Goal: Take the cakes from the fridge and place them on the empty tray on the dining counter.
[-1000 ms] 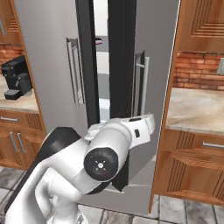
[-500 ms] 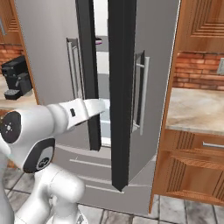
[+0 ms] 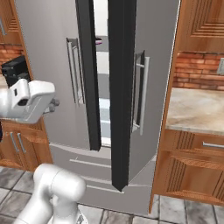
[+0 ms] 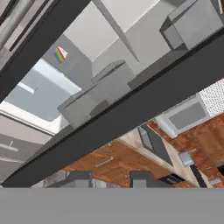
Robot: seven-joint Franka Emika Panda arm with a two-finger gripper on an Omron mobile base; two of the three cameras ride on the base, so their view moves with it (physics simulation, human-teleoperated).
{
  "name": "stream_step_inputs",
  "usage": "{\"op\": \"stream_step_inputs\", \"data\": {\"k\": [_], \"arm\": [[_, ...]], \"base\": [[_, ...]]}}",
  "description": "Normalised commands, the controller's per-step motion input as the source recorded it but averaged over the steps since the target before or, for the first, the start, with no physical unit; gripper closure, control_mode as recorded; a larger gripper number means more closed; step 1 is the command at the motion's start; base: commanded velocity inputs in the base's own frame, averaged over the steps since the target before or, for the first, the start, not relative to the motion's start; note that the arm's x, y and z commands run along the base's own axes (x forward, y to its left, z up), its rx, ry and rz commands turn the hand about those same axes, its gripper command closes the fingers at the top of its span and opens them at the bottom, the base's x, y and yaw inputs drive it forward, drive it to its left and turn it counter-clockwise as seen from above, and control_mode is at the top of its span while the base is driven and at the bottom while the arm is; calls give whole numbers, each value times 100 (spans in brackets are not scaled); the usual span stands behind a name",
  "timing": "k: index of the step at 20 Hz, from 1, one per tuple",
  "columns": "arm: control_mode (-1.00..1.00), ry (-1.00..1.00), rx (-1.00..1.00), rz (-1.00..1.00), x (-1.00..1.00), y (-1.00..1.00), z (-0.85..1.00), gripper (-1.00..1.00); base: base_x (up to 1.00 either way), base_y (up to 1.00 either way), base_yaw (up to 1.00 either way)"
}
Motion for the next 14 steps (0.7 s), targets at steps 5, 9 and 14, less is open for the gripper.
{"op": "stream_step_inputs", "data": {"k": [5,9,14], "arm": [[-100,4,-13,-12,19,16,-21,-100],[-100,11,-13,-6,80,-3,-16,-100],[-100,3,-11,-3,62,-7,2,-100]], "base": [[0,0,0],[0,0,0],[0,0,0]]}}
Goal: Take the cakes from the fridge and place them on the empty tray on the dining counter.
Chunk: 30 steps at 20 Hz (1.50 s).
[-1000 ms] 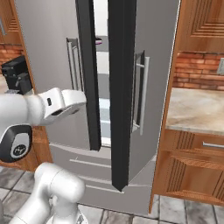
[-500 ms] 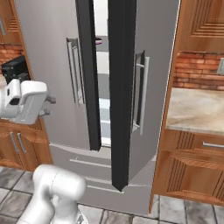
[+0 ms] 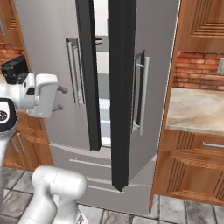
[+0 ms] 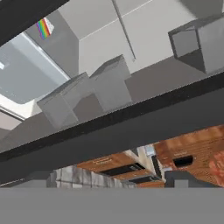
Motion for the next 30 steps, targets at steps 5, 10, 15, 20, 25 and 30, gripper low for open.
{"op": "stream_step_inputs", "data": {"k": [5,10,15,20,25,30], "arm": [[-100,5,-6,-2,71,-20,0,-100],[-100,9,0,0,62,-30,0,-100],[-100,3,-8,0,58,-24,-12,-100],[-100,8,-7,0,63,-12,-44,-100],[-100,8,-1,0,58,-14,-25,-100],[-100,11,0,0,60,-31,0,-100]], "base": [[0,0,0],[0,0,0],[0,0,0],[0,0,0],[0,0,0],[0,0,0]]}}
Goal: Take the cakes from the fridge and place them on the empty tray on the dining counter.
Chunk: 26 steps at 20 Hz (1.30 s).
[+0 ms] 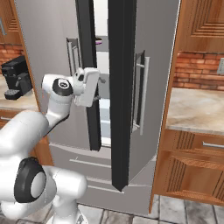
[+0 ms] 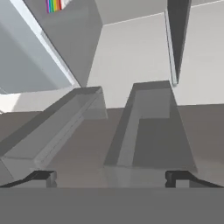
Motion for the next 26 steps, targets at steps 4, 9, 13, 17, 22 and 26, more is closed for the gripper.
{"op": "stream_step_inputs", "data": {"k": [4,9,13,17,22,26], "arm": [[-100,13,0,0,78,-31,-9,-100],[-100,20,0,0,79,-21,-19,-100],[-100,21,0,0,24,-25,-17,-100],[-100,8,0,-6,-60,-60,-5,-100],[-100,-2,0,-14,-96,-89,0,-100],[-100,-4,0,-16,-100,-100,0,-100]], "base": [[0,0,0],[0,0,0],[0,0,0],[0,0,0],[0,0,0],[0,0,0]]}}
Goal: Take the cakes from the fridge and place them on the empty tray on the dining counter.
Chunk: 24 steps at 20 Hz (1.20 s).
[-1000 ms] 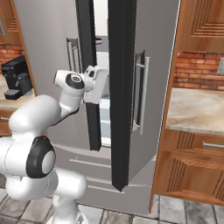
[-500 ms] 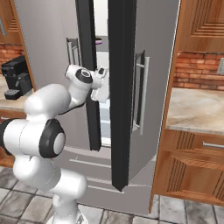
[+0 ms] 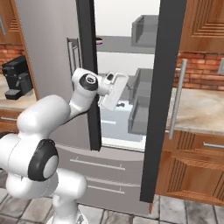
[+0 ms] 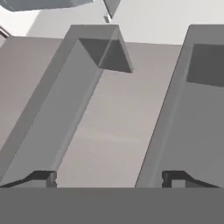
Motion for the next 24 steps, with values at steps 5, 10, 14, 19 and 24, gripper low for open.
{"op": "stream_step_inputs", "data": {"k": [5,10,14,19,24], "arm": [[-100,-3,0,-14,-82,-97,0,-100],[-100,-7,6,0,-45,-23,1,-100],[-100,-31,25,-1,-49,41,38,-100],[-100,-32,38,-9,-34,97,76,-100],[-100,-20,38,-11,-24,100,97,-100]], "base": [[0,0,0],[0,0,0],[0,0,0],[0,0,0],[0,0,0]]}}
